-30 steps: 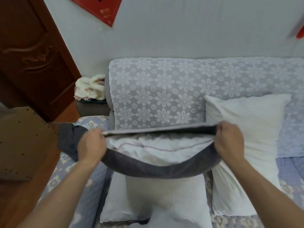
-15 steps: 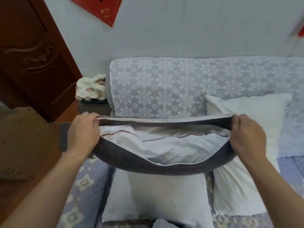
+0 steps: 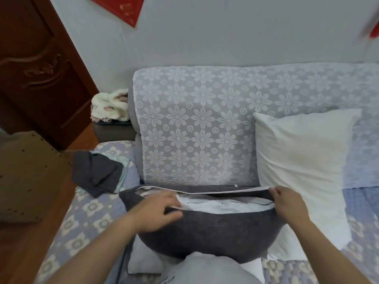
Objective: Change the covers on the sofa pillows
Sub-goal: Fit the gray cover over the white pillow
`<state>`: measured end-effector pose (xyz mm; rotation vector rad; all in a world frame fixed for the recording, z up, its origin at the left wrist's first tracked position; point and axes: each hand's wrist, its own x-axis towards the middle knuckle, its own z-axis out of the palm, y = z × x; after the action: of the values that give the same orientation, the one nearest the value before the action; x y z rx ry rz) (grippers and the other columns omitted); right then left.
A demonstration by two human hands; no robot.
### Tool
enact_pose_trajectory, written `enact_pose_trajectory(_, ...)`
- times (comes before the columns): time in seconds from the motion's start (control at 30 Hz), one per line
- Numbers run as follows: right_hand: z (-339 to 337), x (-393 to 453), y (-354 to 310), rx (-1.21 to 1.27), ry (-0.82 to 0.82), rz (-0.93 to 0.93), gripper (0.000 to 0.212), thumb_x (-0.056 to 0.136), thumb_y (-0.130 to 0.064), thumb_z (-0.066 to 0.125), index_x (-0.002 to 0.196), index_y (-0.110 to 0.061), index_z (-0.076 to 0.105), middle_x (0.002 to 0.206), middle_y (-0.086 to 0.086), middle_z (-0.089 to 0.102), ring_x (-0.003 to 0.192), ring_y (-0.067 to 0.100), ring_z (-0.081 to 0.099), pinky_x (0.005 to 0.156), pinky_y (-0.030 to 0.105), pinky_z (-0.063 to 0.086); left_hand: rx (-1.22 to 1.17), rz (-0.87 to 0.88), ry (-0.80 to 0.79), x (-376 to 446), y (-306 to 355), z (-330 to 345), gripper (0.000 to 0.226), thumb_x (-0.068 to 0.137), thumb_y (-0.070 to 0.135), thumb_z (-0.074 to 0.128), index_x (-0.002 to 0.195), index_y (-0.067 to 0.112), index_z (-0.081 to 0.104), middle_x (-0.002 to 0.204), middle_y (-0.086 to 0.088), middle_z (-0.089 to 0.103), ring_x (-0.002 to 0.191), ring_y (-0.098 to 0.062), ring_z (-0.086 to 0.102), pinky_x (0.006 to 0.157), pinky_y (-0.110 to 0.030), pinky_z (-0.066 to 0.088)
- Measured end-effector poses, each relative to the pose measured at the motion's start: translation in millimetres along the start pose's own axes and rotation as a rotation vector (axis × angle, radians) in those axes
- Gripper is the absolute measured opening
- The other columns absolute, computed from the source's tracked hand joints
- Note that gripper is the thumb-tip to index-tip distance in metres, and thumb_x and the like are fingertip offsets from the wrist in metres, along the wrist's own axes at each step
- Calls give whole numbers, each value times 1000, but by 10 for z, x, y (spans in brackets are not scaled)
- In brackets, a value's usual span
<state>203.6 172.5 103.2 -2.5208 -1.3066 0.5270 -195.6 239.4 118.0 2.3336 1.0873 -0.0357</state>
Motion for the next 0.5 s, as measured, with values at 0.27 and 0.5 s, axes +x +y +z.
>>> enact_pose_trajectory(0.27, 29, -155, 148, 63, 68, -54, 40, 103, -31, 48, 67, -13, 53, 71, 10, 62, 76, 36, 57, 66, 41, 41, 374, -46, -243, 258, 146, 322, 76, 91, 76, 33, 156, 49, 5, 168, 13, 7, 154, -19, 8, 121, -55, 15)
enact_pose_trajectory(0.5, 101, -264, 364, 47, 124, 3, 40, 104, -29, 44, 69, -13, 55, 68, 7, 60, 68, 29, 51, 61, 39, 41, 366, -245, -392, 457, 66, 361, 77, 91, 78, 32, 158, 46, 9, 169, 7, 12, 154, -30, 14, 119, -59, 16)
